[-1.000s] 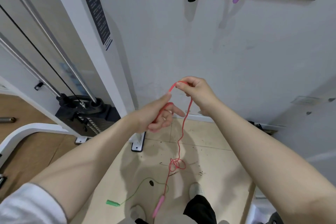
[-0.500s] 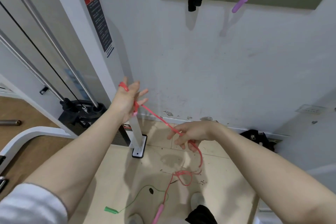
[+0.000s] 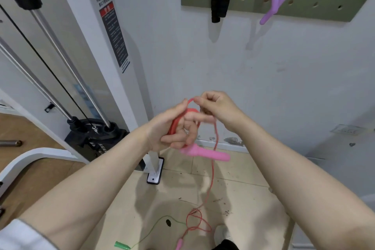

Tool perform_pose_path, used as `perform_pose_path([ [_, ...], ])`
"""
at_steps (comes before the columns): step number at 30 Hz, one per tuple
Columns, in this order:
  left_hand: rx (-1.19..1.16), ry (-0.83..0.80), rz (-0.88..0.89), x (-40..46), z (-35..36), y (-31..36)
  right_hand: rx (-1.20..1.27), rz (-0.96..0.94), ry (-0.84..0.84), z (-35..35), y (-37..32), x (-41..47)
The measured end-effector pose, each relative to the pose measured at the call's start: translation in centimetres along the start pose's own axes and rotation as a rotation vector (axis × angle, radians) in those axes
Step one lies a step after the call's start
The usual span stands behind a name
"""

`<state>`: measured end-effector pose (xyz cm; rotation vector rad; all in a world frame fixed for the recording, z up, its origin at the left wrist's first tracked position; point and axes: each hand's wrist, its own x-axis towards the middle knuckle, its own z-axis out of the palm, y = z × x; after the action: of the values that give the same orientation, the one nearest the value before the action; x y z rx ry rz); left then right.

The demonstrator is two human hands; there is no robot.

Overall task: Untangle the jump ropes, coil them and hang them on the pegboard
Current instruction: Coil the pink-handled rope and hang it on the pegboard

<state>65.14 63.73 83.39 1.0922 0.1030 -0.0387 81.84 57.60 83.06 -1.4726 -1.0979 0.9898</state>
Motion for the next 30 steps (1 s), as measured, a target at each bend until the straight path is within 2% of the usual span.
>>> perform_pose_path([
  [1, 0.006, 0.028, 0.054, 0.2, 0.2, 0.5, -0.037, 0.047, -0.058, 0.3, 0.6, -0.2],
  [3, 0.019, 0.183, 0.148, 0.4, -0.2, 1.1, -0.142, 0.168, -0.177, 1.2, 1.7, -0.6],
  [6, -0.107, 0.359, 0.247, 0.3, -1.2, 1.9, -0.255, 0.324, -0.316, 2.0, 2.5, -0.9],
  [9, -0.192, 0.661, 0.359, 0.1, -2.7, 2.6, -0.449, 0.454, -0.470, 2.5, 2.7, -1.4],
  [12, -0.041, 0.980, 0.315, 0.3, -4.8, 2.0, -0.659, 0.380, -0.613, 2.4, 1.8, -1.3],
  [14, 0.149, 1.097, 0.201, 0.7, -5.0, 0.9, -0.742, 0.286, -0.733, 2.7, -0.2, -1.2],
  [16, 0.362, 1.048, 0.110, 1.4, -4.2, -0.3, -0.742, 0.169, -0.743, 3.3, -2.5, -1.0],
  [18, 0.464, 0.920, 0.047, 1.8, -2.5, -0.5, -0.715, -0.004, -0.534, 3.5, -4.3, -0.2],
  [20, 0.407, 0.836, -0.008, 1.6, -1.4, 0.4, -0.665, -0.181, -0.194, 2.8, -4.8, 1.1],
  [21, 0.297, 0.802, -0.027, 1.4, -1.2, 1.0, -0.639, -0.229, -0.069, 2.3, -4.8, 1.8],
  [22, 0.186, 0.741, -0.031, 1.2, -1.2, 1.6, -0.605, -0.248, -0.018, 2.0, -4.7, 2.2],
  [26, 0.053, 0.413, -0.043, 0.6, -1.2, 2.9, -0.338, -0.193, -0.079, 1.3, -3.7, 3.1],
  [30, 0.137, 0.241, -0.047, 0.2, -1.1, 3.3, -0.071, -0.070, -0.227, 0.8, -1.3, 2.7],
])
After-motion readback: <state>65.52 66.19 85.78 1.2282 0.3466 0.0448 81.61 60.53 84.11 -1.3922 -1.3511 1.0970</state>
